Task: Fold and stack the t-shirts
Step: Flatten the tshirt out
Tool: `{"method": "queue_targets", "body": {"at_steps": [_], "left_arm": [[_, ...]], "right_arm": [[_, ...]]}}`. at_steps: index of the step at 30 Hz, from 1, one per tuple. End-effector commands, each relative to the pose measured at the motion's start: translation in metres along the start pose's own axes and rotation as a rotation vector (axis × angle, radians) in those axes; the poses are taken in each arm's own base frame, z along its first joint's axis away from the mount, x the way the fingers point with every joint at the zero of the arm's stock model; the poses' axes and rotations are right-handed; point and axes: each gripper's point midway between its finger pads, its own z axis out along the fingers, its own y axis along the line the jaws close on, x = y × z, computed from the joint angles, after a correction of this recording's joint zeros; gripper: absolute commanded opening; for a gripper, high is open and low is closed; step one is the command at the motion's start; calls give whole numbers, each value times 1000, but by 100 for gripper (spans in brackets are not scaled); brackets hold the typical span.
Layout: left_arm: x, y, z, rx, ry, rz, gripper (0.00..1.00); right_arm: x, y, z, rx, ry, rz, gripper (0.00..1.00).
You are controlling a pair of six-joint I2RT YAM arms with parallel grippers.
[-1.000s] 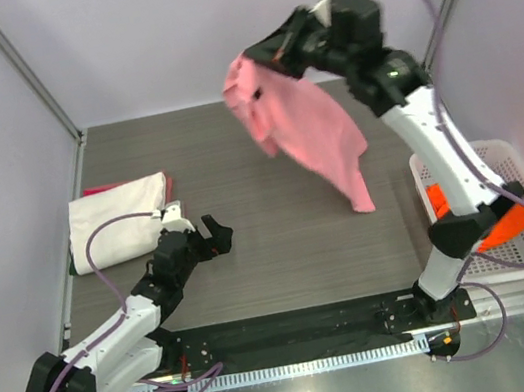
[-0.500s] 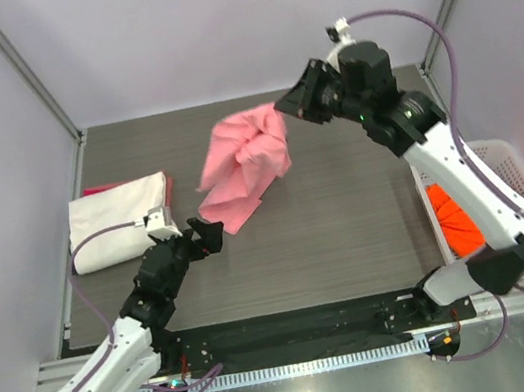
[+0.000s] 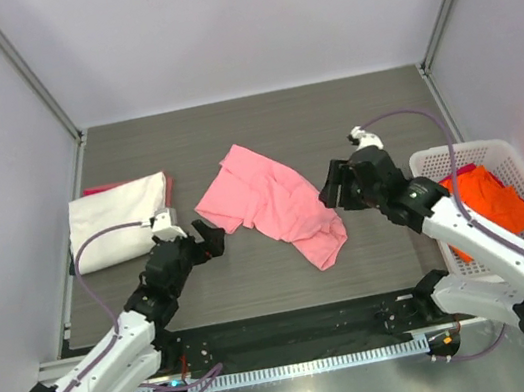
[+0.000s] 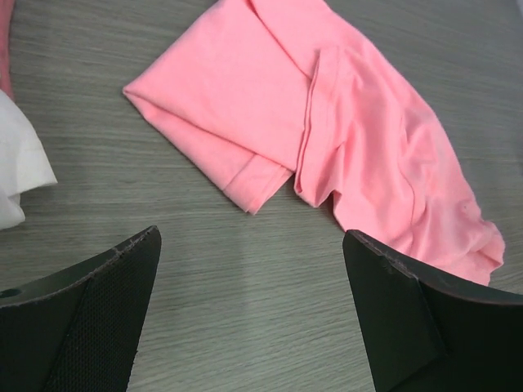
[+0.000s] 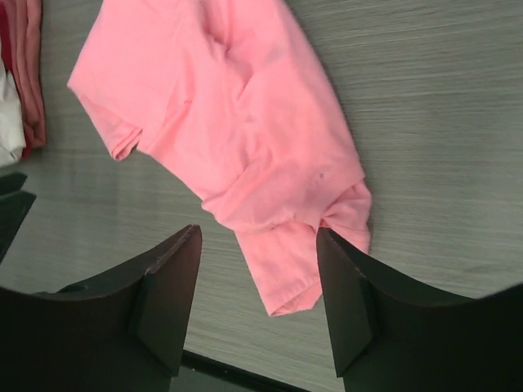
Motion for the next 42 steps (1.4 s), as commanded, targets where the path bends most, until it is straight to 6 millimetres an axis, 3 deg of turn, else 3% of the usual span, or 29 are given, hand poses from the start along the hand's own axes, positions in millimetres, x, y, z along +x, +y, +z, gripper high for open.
{"method": "queue_targets", "body": {"at_steps": [1, 3, 4, 6, 7, 8, 9, 11, 17, 23, 28, 35, 40, 42], "left_arm": [[-20, -9, 5, -4, -35, -9, 93], [-18, -6, 6, -19, -25, -6, 92], [-20, -4, 6, -36, -34, -11, 92], [-19, 2, 5, -66, -36, -28, 91], [-23, 7, 5, -99, -54, -36, 91], [-28, 13, 3, -141, -70, -51, 91], [-24, 15, 2, -151, -56, -54, 91], [-29, 22, -1, -191, -82, -65, 91], [-33, 29, -7, -224, -113, -83, 91], [-34, 34, -9, -246, -123, -93, 91], [-32, 33, -7, -243, -113, -94, 91], [-30, 34, -6, -250, -104, -84, 91], [-31, 33, -6, -248, -104, -82, 91], [-30, 33, -6, -248, -104, -82, 91]], "right_arm": [[15, 43, 18, -119, 48, -140, 62], [21, 58, 29, -120, 56, -197, 59], [38, 65, 42, -109, 101, -240, 58], [39, 82, 55, -116, 100, -269, 53], [52, 82, 72, -94, 140, -290, 52], [50, 101, 83, -117, 133, -310, 52], [50, 104, 83, -127, 126, -315, 52], [54, 117, 102, -126, 137, -346, 52], [54, 141, 140, -127, 130, -384, 49], [66, 169, 164, -186, 167, -403, 43], [77, 172, 183, -171, 187, -411, 43], [103, 159, 201, -122, 270, -424, 46], [110, 139, 199, -56, 286, -411, 46], [111, 137, 197, -48, 286, -405, 39]]}}
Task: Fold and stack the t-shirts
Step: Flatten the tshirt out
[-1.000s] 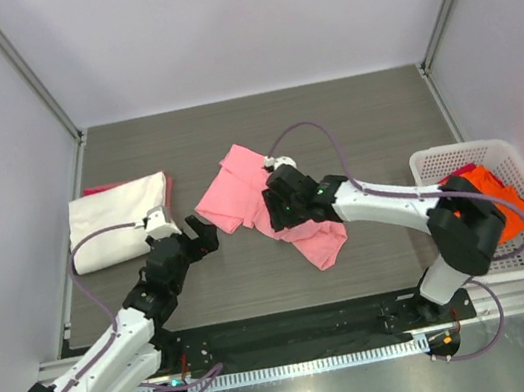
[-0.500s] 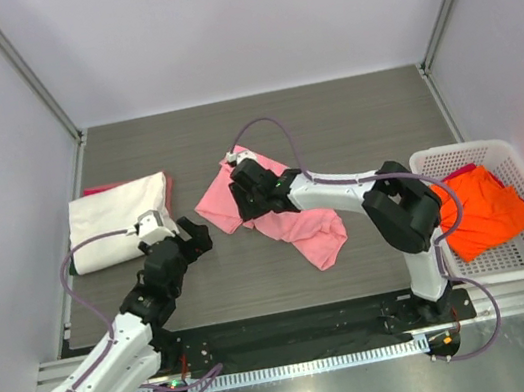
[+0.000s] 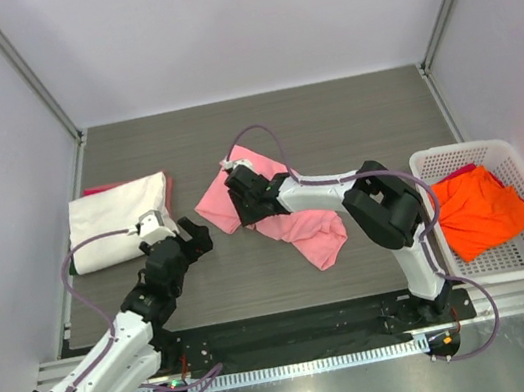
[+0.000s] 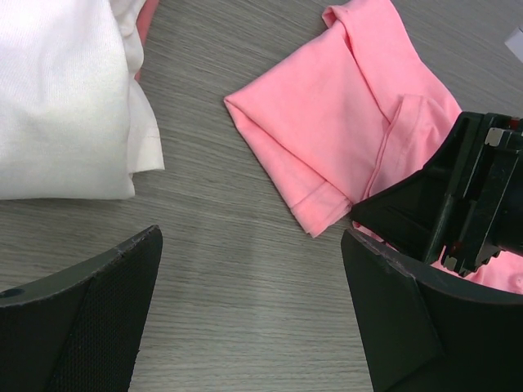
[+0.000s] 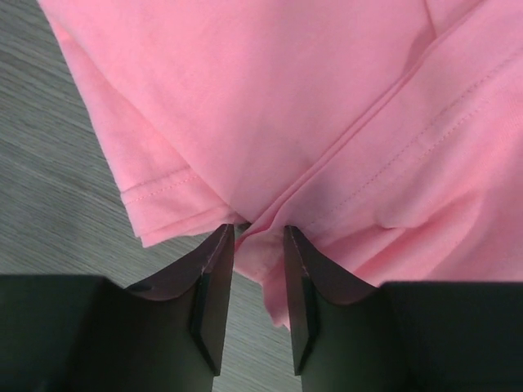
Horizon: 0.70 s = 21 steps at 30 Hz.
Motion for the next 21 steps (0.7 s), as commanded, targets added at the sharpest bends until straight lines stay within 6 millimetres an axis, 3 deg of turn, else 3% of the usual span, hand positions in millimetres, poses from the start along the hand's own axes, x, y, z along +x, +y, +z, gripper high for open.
{"method": "queue_targets", "body": {"at_steps": [1, 2, 5, 11, 13, 16, 18, 19, 21], "left_arm": [[-18, -6, 0, 1, -50, -17, 91], [-18, -7, 0, 1, -50, -17, 91], [-18, -7, 0, 3, -51, -16, 91], [-17, -8, 2, 4, -48, -12, 91], [-17, -8, 2, 2, -45, -9, 91], [-17, -8, 2, 6, -45, -8, 90], [-16, -8, 2, 7, -42, -5, 90], [-16, -8, 2, 7, -42, -3, 91], [-14, -10, 3, 15, -33, 5, 90]], "right_arm": [[4, -6, -8, 36, 5, 14, 36], [5, -8, -8, 44, 6, 12, 28], [9, -14, -10, 66, 13, 11, 25], [24, -18, -6, 74, 62, -2, 35], [30, -18, -3, 74, 83, 0, 34], [40, -21, -4, 81, 121, -11, 24], [40, -21, -11, 81, 123, -18, 3], [41, -23, -16, 81, 123, -18, 1], [25, -18, -40, 55, 71, -10, 1]]}}
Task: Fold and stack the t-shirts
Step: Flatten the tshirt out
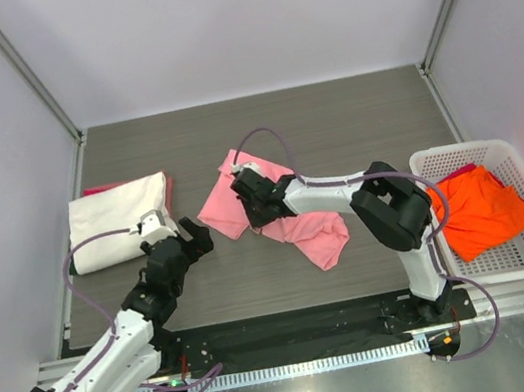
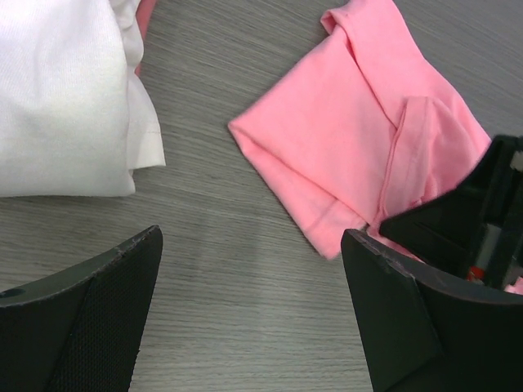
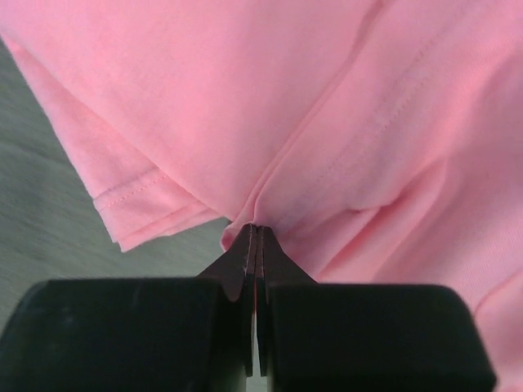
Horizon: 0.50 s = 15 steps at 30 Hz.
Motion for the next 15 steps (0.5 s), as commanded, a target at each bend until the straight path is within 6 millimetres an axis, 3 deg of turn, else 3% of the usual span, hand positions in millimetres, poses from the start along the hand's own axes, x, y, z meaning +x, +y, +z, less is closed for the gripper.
{"method": "queue_targets", "body": {"at_steps": [1, 2, 5, 6, 13, 15], "left_arm": [[-18, -13, 1, 34, -45, -1, 90], [-15, -16, 2, 49, -33, 3, 90], [-13, -22, 3, 73, -19, 12, 90], [-10, -25, 4, 86, -3, 16, 90], [0, -47, 6, 189, 68, 42, 90], [2, -51, 7, 210, 82, 49, 90]], "right_arm": [[16, -12, -41, 22, 45, -16, 1], [0, -9, -64, 0, -14, -3, 1], [-4, -26, -94, 42, -67, 25, 1], [-14, -30, -116, 41, -117, 51, 1], [15, -109, -177, 130, -185, 221, 1], [33, -112, -182, 84, -162, 236, 1]]}}
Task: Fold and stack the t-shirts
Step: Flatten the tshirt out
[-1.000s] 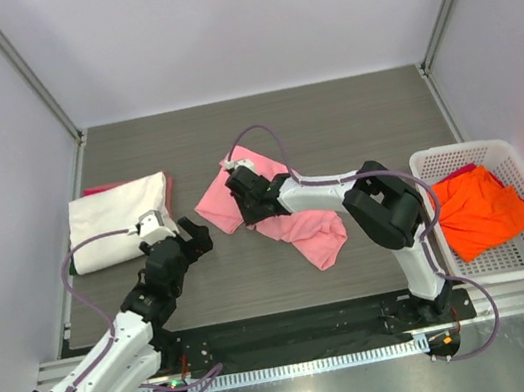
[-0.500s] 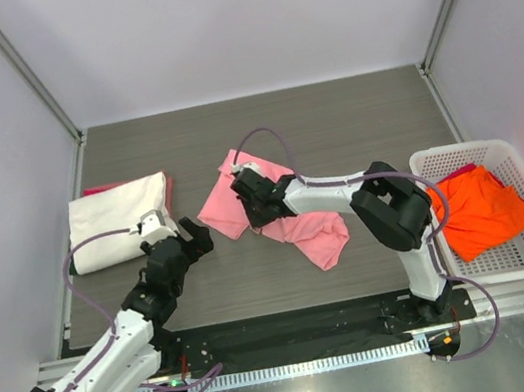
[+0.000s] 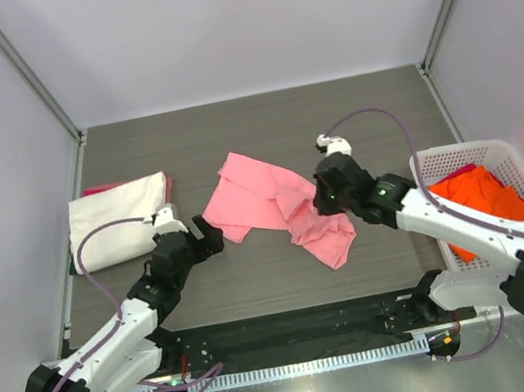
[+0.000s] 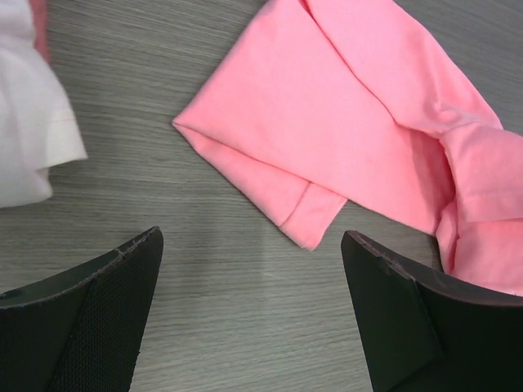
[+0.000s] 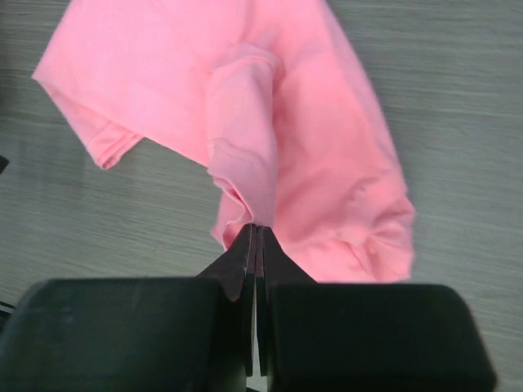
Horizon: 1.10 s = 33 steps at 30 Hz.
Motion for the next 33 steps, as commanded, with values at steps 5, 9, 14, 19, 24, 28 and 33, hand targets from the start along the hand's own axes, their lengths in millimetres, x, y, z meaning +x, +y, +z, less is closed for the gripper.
{"method": "queue_targets", "body": {"at_steps": [5, 9, 14, 19, 24, 28, 33], "left_arm": [[-17, -43, 5, 169, -2, 15, 90], [-18, -44, 3, 178, -7, 15, 90], [-19, -46, 0, 197, -22, 14, 90], [-17, -48, 0, 211, -11, 20, 90], [-17, -48, 1, 210, -12, 20, 89], [-17, -48, 1, 212, -9, 20, 90], [-17, -49, 0, 213, -11, 20, 90]], "right_arm": [[76, 12, -26, -220, 240, -7, 1], [108, 25, -37, -282, 301, -64, 1], [124, 21, -34, -274, 323, -77, 37], [118, 22, -24, -262, 271, -79, 57], [112, 23, -14, -225, 223, -122, 58], [126, 15, 1, -148, 280, -136, 55], [144, 3, 17, -35, 318, -191, 55]]}}
